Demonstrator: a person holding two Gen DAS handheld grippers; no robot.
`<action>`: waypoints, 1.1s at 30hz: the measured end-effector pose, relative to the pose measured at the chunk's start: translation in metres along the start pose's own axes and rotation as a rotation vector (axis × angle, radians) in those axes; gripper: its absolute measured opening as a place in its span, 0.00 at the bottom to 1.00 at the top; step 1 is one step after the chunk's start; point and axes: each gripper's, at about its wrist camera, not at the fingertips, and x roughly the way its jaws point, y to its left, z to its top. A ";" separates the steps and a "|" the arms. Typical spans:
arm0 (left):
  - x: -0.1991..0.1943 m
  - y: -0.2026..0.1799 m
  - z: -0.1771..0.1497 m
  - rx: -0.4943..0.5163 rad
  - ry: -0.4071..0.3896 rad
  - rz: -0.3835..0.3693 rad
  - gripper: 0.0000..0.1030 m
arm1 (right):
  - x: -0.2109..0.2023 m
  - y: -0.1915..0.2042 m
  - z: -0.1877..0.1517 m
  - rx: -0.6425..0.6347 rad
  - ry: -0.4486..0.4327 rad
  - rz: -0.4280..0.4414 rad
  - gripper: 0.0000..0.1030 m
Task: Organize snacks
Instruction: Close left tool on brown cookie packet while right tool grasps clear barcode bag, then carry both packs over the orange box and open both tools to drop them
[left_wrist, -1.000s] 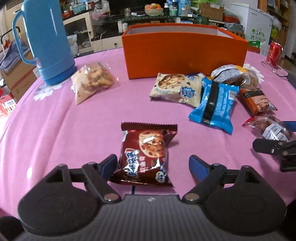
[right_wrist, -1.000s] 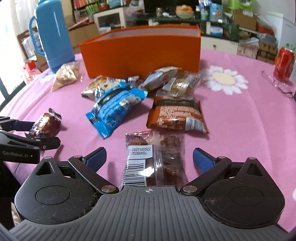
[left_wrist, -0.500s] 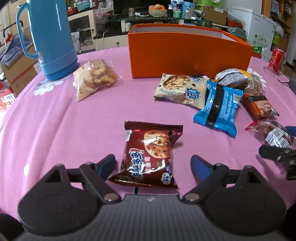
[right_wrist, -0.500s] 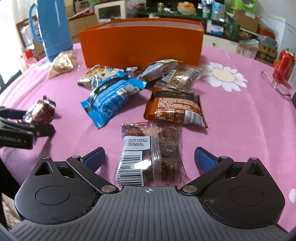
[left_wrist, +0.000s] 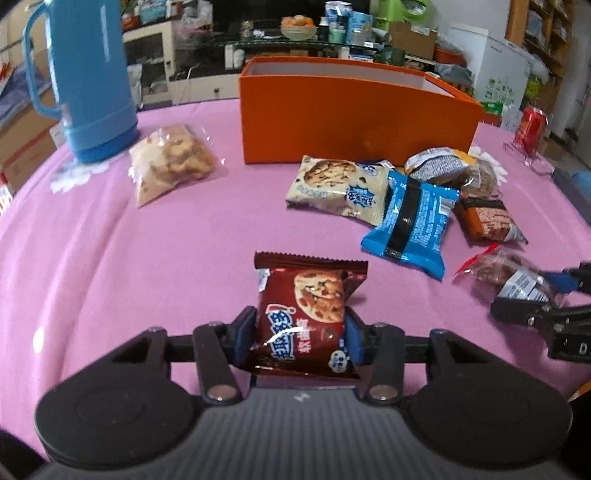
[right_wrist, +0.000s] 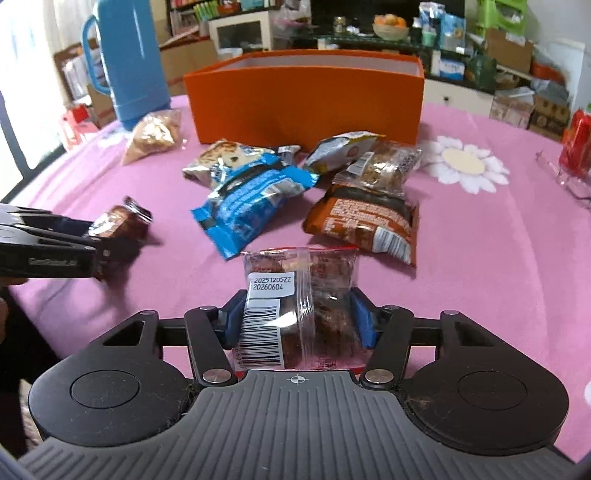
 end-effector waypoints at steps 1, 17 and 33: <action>-0.003 0.002 0.000 -0.020 0.001 -0.015 0.46 | -0.003 0.000 -0.001 0.009 -0.003 0.022 0.37; -0.026 0.025 0.072 -0.079 -0.079 -0.069 0.46 | -0.035 -0.020 0.049 0.131 -0.165 0.163 0.37; 0.122 -0.012 0.248 -0.039 -0.140 -0.108 0.46 | 0.111 -0.080 0.235 0.075 -0.287 0.011 0.37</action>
